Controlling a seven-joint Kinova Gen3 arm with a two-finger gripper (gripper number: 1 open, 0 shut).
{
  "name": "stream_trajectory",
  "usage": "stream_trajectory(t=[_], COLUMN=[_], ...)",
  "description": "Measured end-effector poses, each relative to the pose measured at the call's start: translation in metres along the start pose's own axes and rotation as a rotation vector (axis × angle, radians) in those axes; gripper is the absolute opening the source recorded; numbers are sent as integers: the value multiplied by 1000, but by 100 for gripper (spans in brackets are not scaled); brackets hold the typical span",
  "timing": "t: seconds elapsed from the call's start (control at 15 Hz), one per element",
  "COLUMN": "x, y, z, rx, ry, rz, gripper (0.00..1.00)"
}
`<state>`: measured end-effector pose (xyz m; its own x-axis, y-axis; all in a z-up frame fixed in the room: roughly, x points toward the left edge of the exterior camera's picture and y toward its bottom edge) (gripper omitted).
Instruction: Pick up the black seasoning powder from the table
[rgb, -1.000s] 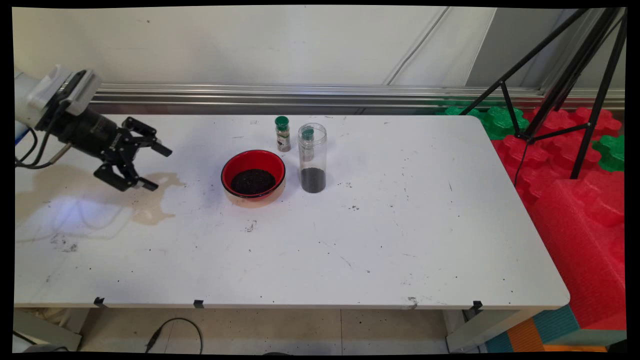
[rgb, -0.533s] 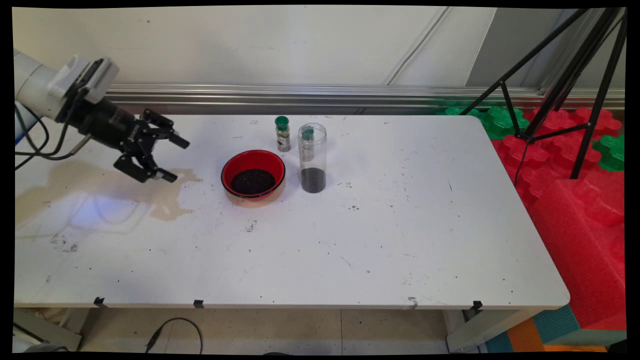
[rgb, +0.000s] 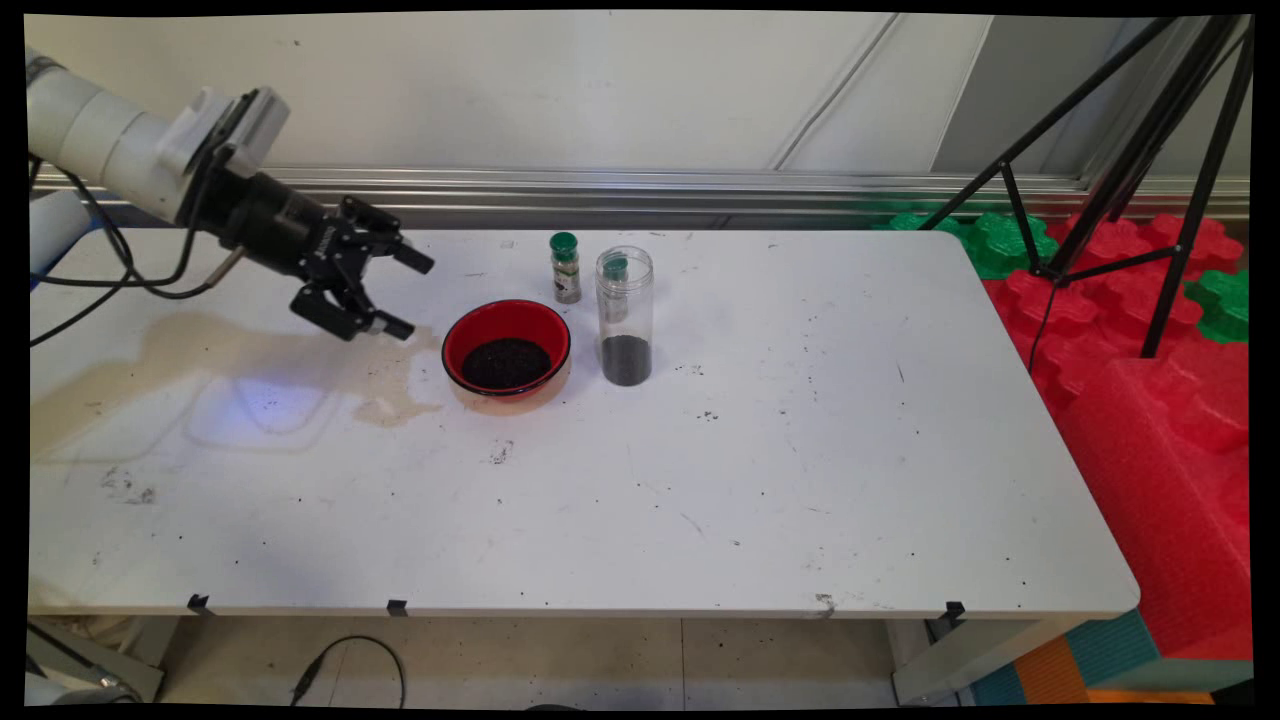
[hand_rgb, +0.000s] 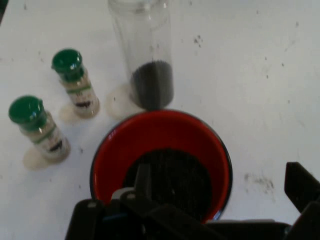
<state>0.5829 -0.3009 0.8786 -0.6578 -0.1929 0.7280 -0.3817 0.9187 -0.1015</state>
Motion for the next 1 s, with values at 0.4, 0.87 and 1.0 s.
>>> stream_trajectory(t=[0.4,0.87,1.0], x=[16,26,28], y=[-13,-25,-28], z=[30,68,81], rx=[11,21,22], ry=[71,149,174], rz=[-2,-6,-8], gripper=[100,100,100])
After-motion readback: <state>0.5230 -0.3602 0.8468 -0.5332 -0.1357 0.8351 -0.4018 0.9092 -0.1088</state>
